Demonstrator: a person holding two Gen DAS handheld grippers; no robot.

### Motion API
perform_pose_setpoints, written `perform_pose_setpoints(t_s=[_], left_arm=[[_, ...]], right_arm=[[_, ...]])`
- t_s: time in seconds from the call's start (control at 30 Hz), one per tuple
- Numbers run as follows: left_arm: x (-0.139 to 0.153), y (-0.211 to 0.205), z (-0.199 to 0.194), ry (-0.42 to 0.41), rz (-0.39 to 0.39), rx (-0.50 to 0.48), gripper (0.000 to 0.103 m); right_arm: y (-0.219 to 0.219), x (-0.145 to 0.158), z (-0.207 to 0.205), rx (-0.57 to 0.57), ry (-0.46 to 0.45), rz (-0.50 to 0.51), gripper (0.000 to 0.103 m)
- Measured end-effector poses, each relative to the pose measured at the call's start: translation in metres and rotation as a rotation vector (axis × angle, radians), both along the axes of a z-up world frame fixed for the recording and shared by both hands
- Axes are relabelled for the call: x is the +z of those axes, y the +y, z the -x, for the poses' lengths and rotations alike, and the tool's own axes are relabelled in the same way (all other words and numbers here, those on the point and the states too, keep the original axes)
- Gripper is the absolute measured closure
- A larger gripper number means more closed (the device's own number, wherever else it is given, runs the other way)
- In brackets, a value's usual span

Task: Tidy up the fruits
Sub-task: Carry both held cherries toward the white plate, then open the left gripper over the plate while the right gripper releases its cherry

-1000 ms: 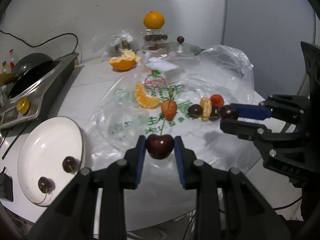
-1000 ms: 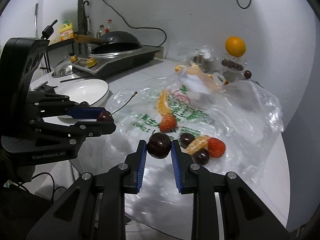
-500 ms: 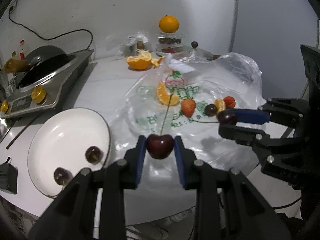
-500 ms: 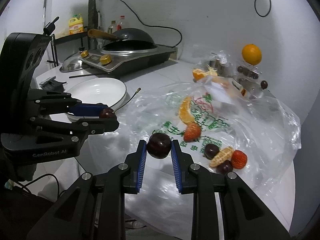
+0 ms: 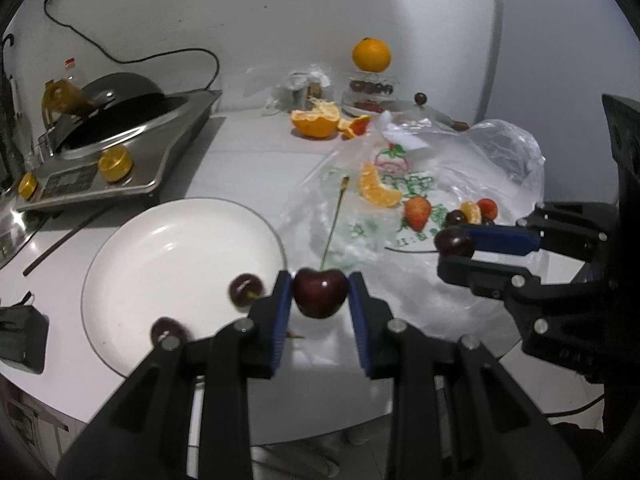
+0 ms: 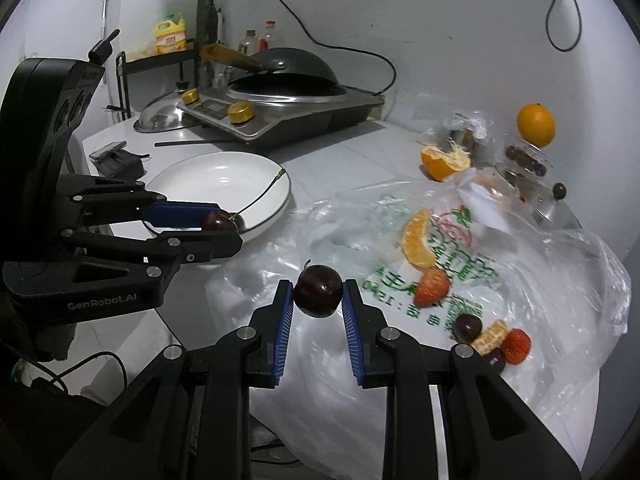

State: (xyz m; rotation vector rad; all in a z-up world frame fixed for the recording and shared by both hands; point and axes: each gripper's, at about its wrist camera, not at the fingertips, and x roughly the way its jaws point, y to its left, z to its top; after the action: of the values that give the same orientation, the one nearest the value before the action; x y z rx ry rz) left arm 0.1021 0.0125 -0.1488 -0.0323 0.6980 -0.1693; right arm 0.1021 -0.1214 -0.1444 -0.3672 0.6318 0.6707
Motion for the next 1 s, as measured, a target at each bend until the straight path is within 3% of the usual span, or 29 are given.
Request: perform_pose_setpoints(t_s=[1.0], left_arm=[[-0.011, 0.097, -0.002, 0.007, -0.005, 0.175, 0.074]], right_arm=[[0.083, -0.003, -0.019, 0.132, 0.014, 0.013, 0.076]])
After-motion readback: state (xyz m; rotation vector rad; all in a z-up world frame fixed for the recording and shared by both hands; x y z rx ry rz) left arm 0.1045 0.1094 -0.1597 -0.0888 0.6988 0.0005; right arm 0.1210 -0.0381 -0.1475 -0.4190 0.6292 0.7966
